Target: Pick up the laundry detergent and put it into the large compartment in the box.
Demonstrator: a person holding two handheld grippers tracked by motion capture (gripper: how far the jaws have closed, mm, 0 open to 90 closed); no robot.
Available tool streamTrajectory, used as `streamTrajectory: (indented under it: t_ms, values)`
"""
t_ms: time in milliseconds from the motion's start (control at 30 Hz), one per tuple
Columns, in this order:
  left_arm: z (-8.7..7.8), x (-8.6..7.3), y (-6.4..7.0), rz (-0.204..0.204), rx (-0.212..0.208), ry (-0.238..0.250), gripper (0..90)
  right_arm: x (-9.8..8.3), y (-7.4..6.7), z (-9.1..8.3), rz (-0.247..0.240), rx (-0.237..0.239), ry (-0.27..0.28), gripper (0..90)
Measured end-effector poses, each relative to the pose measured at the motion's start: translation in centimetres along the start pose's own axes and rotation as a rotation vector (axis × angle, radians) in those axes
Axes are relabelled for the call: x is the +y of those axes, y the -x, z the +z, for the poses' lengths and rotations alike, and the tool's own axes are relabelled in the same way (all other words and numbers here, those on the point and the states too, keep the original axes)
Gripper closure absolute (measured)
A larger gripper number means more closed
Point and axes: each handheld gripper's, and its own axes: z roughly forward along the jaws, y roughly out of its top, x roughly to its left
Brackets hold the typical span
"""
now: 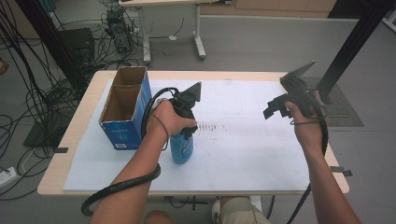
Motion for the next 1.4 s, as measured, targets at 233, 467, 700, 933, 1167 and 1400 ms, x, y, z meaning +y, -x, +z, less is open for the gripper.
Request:
streamTrajectory:
  t_ms: [233,467,700,933,1167,1400]
  values:
    - [-5.4,0.0,-0.2,-0.004,0.009,0.036,37.6,0.1,-0.1,-0.1,-0.008,-0.002,-0.002,7.6]
    - [-12.0,0.5,-1.5,-0.036,-0.010,0.052,37.6,0.1,-0.4,-0.3,-0.013,-0.006,-0.006,7.6]
    - [-17.9,0.4,-3.4,-0.097,-0.018,0.071,37.6,-0.1,-0.5,-0.5,-0.016,-0.008,-0.005,7.6]
    - [-24.0,-0.3,-5.3,-0.194,0.042,0.104,37.6,-0.1,-0.9,-0.6,-0.023,-0.007,-0.008,7.4]
    - [-27.0,-2.0,-8.9,-0.314,0.041,0.137,37.6,-0.2,-1.0,-0.7,-0.024,0.007,-0.008,7.3]
    - [-28.0,-3.6,-12.5,-0.438,0.060,0.138,37.6,-0.4,-1.0,-0.9,-0.022,0.010,-0.005,7.0]
